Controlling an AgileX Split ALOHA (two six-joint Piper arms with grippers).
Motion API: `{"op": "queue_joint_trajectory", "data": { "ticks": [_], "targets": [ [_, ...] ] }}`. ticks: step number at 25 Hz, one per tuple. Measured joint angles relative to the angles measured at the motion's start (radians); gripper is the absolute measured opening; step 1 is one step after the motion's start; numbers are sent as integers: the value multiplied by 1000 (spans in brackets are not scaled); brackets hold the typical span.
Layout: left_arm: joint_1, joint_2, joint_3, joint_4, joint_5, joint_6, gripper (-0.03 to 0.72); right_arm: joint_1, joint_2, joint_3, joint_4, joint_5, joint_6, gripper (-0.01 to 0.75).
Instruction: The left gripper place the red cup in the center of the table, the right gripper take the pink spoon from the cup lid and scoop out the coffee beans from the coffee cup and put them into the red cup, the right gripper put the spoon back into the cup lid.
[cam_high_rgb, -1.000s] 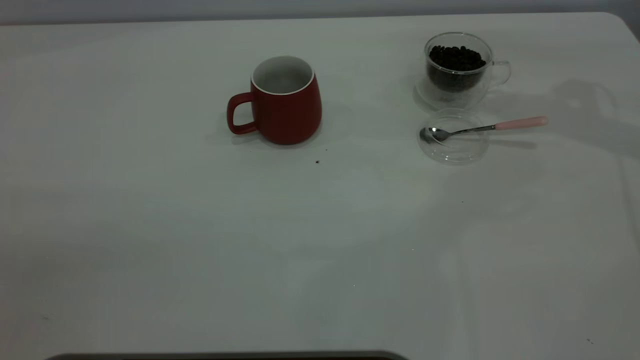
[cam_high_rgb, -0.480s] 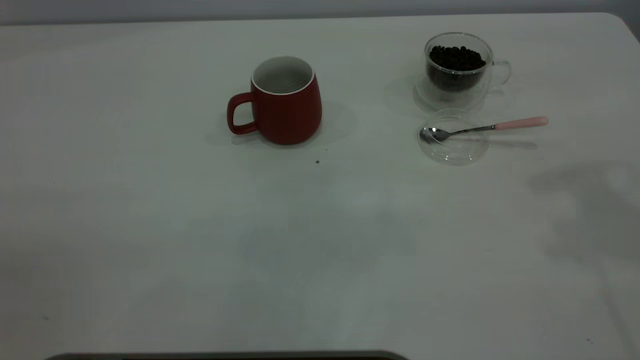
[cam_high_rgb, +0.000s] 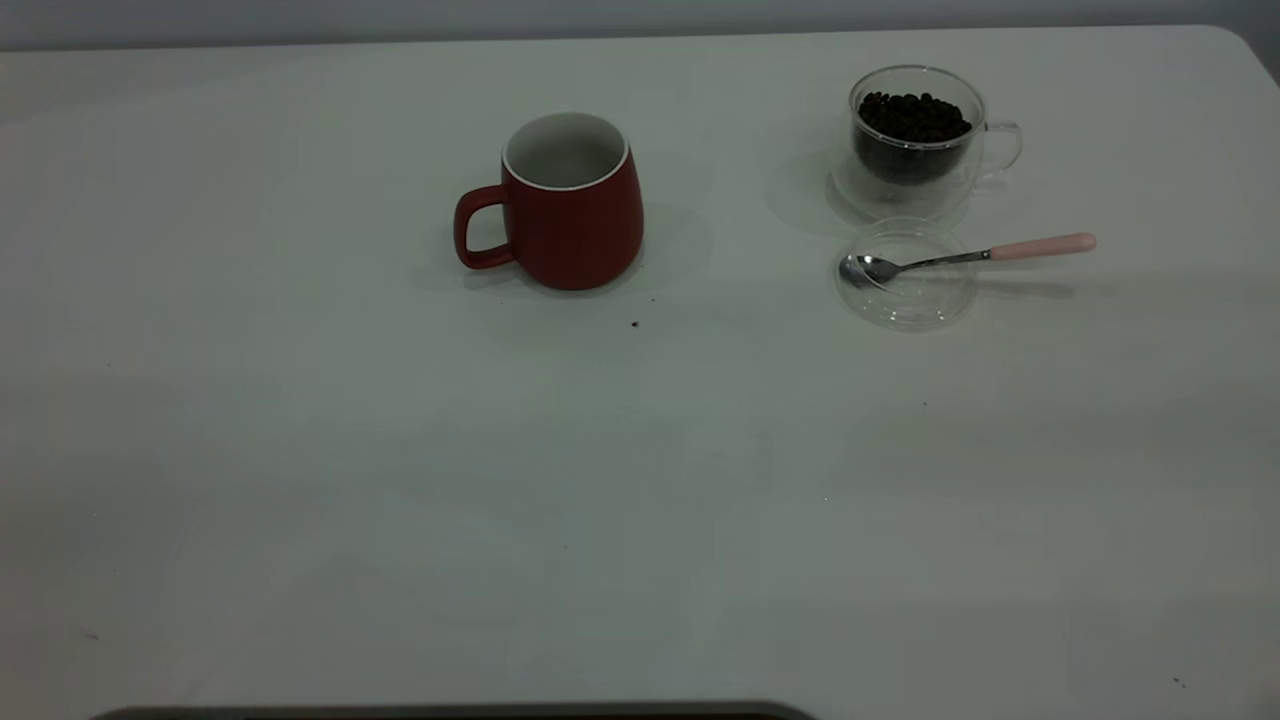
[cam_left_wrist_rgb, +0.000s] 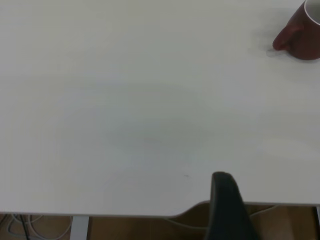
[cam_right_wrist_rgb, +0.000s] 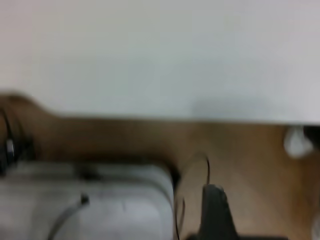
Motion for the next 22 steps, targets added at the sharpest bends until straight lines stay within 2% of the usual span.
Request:
{"op": "queue_joint_trajectory", "data": {
  "ticks": [22],
  "targets": [
    [0,0,0,0,0,0,493,0,-564,6,-1,21,36,540]
  ]
}}
